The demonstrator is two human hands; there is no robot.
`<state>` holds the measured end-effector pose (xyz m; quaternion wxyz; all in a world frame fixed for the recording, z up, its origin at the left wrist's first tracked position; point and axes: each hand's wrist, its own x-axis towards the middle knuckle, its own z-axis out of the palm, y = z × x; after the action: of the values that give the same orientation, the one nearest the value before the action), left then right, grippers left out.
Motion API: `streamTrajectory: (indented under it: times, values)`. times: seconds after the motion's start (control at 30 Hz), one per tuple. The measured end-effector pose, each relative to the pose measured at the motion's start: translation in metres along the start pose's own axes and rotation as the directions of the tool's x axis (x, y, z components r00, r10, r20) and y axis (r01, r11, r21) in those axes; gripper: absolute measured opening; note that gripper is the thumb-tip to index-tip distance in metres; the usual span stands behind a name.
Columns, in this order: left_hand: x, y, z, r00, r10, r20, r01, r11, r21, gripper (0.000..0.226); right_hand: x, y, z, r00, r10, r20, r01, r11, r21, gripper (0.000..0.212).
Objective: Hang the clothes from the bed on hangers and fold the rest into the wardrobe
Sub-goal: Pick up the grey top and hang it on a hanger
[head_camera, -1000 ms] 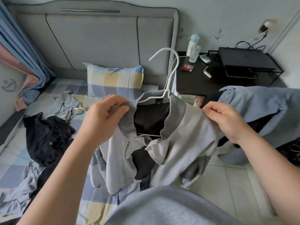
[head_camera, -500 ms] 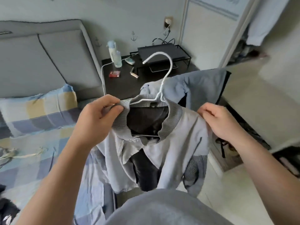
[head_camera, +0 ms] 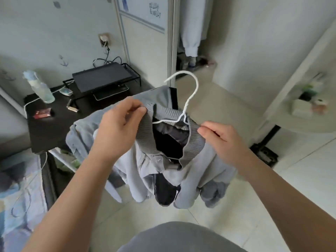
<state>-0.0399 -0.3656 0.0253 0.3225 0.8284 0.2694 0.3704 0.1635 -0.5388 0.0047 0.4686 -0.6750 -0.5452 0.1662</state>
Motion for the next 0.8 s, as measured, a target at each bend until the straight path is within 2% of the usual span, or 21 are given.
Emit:
streamTrajectory:
  times: [0.1, 0.17, 0.33, 0.43, 0.53, 0.63, 0.8]
  values:
    - [0.025, 0.002, 0.03, 0.98, 0.039, 0.196, -0.069, 0.987, 0.148, 0.025, 0.002, 0.015, -0.028, 0.997, 0.058, -0.052, -0.057, 0.998, 0.011, 0.038]
    - [0.037, 0.003, 0.048, 0.97, 0.048, 0.237, -0.087, 0.984, 0.158, 0.032, 0.009, 0.027, -0.044, 0.985, 0.133, -0.111, -0.134, 0.991, -0.003, 0.044]
    - [0.075, -0.004, 0.087, 0.963, 0.007, 0.271, -0.003, 1.0, -0.014, 0.039, 0.031, 0.06, -0.076, 0.928, 0.322, -0.19, -0.344, 0.934, -0.096, 0.039]
    - [0.11, -0.015, 0.105, 0.963, -0.012, 0.27, 0.05, 0.99, -0.134, 0.039, 0.038, 0.069, -0.09, 0.929, 0.289, -0.232, -0.328, 0.932, -0.152, 0.031]
    - [0.152, -0.026, 0.124, 0.963, -0.033, 0.268, 0.084, 0.98, -0.182, 0.038, 0.038, 0.074, -0.097, 0.954, 0.263, -0.144, -0.286, 0.943, -0.17, 0.028]
    - [0.192, -0.027, 0.152, 0.952, 0.01, 0.307, 0.043, 0.985, -0.165, 0.03, 0.048, 0.074, -0.102, 0.943, 0.294, -0.153, -0.32, 0.928, -0.19, 0.029]
    - [0.261, -0.024, 0.189, 0.883, 0.167, 0.44, -0.102, 0.981, -0.168, 0.031, 0.079, 0.06, -0.123, 0.839, 0.387, -0.382, -0.438, 0.898, -0.052, 0.031]
